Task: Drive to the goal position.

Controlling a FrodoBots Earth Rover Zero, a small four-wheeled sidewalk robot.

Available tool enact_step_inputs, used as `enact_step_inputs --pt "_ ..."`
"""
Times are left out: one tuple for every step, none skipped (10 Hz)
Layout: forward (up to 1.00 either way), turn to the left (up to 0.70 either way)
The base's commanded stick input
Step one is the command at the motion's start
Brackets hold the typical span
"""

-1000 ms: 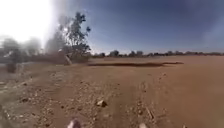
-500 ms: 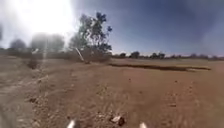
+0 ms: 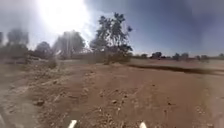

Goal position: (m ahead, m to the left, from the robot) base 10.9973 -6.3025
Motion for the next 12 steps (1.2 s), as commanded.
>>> enact_step_inputs --pt "0.7 0.0" --pt "0.7 0.0" --pt "0.7 0.0" --pt "0.7 0.0" --pt "0.7 0.0" --pt "0.7 0.0" --pt "0.7 0.0" --pt "0.7 0.0" --pt "0.7 0.0" --pt "0.7 0.0" --pt "0.7 0.0" --pt "0.7 0.0"
